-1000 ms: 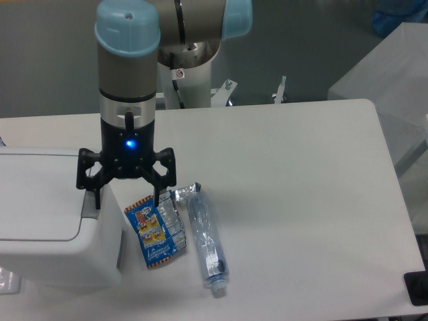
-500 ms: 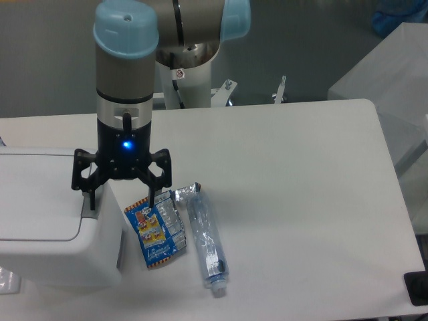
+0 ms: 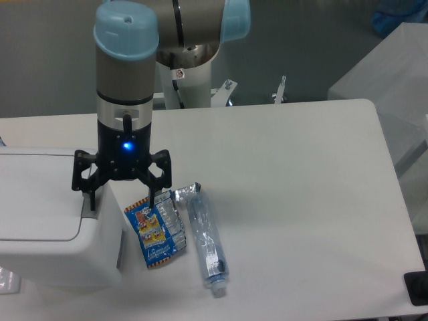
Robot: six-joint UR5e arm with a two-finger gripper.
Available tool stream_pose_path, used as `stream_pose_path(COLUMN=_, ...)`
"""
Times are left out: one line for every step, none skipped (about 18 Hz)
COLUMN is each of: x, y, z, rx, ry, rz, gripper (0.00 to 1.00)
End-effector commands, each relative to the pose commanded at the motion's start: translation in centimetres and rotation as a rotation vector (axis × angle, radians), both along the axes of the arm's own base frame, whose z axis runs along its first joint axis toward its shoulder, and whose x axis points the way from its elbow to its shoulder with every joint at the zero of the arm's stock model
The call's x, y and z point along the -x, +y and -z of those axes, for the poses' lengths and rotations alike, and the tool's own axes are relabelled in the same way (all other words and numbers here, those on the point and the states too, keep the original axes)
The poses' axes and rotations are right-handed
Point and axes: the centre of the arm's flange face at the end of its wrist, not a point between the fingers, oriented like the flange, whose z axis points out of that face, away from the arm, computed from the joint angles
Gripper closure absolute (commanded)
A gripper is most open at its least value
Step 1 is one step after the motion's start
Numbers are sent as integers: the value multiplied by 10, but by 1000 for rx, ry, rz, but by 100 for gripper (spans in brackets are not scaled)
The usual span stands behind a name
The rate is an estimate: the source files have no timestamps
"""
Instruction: Open the trash can
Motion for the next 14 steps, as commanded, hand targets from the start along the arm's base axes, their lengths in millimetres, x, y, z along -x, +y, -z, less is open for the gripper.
stream_pose_path(x=0, y=0, z=1, rx=1, ry=-1, rz=0, gripper=0)
stream_pose_path(x=0, y=0, z=2, rx=2, ry=-2, rz=0, gripper=0)
stream_pose_path(x=0, y=-1, z=4, rx=5, ry=-4, rz=0, gripper=0)
stream_pose_path(x=-1, y=-1, z=5, rx=7, ry=-5, rz=0, gripper=0)
stream_pose_path(x=-1, y=-1, z=5, rx=9, ry=-6, rz=0, gripper=0)
stream_pose_path(x=-1, y=-1, z=5, rx=9, ry=-6, rz=0, gripper=0)
stream_pose_path(x=-1, y=-1, z=5, rx=8, ry=-4, rz=-1, gripper=0)
stream_pose_path(x=-1, y=-1, z=5, rx=9, ry=-6, rz=0, gripper=0)
stream_pose_path(x=-1, y=-1, z=5, rx=8, ry=-4, rz=-1, gripper=0)
stream_pose_path(x=-1, y=-1, z=5, rx=10, ry=-5, rz=-1, gripper=0)
stream_pose_path(x=-1, y=-1, z=6, rx=10, ry=-5, rz=-1, gripper=0)
stream_pose_path(x=-1, y=-1, z=6, rx=11, ry=-6, rz=-1, gripper=0)
stream_pose_path(x=-1, y=-1, z=6, rx=10, ry=-5, rz=-1, gripper=0)
stream_pose_path(x=-1, y=-1, z=6, rx=11, ry=-6, rz=-1, gripper=0)
